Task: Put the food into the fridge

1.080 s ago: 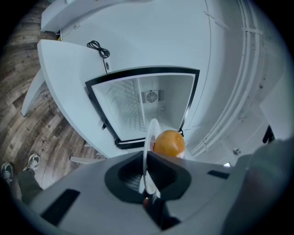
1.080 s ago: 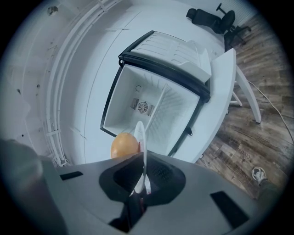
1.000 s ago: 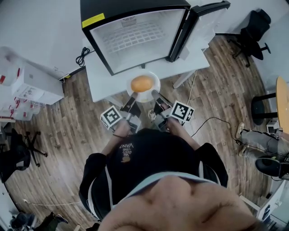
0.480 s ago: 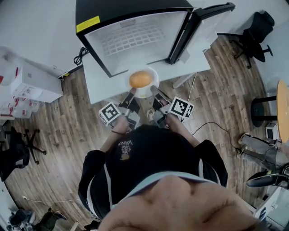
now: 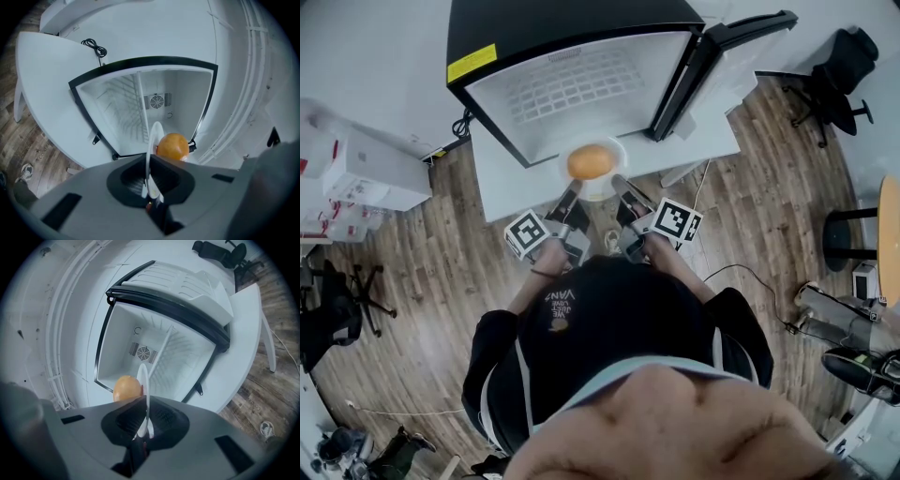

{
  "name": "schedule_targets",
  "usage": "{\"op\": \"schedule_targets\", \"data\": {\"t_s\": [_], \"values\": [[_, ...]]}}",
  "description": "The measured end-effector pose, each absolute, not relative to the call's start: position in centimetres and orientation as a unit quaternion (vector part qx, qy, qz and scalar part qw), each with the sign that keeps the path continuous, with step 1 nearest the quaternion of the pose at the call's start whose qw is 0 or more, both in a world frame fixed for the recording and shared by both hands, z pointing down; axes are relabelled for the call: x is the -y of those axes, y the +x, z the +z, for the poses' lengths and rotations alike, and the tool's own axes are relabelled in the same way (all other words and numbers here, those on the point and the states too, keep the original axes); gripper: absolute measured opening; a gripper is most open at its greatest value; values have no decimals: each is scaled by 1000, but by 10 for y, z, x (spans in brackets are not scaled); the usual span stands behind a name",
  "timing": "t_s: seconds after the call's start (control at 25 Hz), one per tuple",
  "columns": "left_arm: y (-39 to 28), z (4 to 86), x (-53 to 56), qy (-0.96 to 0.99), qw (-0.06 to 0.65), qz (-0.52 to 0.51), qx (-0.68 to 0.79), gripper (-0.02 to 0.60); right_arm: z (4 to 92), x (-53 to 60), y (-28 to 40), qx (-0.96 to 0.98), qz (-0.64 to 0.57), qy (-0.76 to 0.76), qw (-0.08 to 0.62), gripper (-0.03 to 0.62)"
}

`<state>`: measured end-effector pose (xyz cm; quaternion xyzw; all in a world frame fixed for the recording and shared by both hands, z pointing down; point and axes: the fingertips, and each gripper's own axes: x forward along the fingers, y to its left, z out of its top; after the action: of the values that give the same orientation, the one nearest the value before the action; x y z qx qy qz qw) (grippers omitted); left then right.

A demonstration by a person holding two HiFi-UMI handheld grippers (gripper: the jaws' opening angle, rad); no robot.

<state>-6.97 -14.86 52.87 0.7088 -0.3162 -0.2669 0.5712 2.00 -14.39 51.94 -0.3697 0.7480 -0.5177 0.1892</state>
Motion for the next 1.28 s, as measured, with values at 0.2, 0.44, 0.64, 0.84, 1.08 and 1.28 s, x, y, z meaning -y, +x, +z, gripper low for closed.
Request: {"op": "schedule_targets", "data": {"t_s": [0.2,0.44,0.64,0.84,1.08,1.28], "values": [[-66,532,162,704,571,-264,330,23,517,161,25,-756,-514,-358,189,18],[-58,529,179,700,567,-277,334,23,517,180,31,-761,-518,-347,182,18],[-55,531,191,692,565,-283,348,23,519,195,35,-764,-525,-335,170,18],[-56,530,203,686,560,-294,361,24,519,210,33,-772,-527,-318,161,18],[-58,535,215,677,554,-304,377,23,522,227,31,-780,-527,-302,151,18],[-59,533,224,676,546,-317,381,23,523,237,30,-783,-531,-292,141,18]]}}
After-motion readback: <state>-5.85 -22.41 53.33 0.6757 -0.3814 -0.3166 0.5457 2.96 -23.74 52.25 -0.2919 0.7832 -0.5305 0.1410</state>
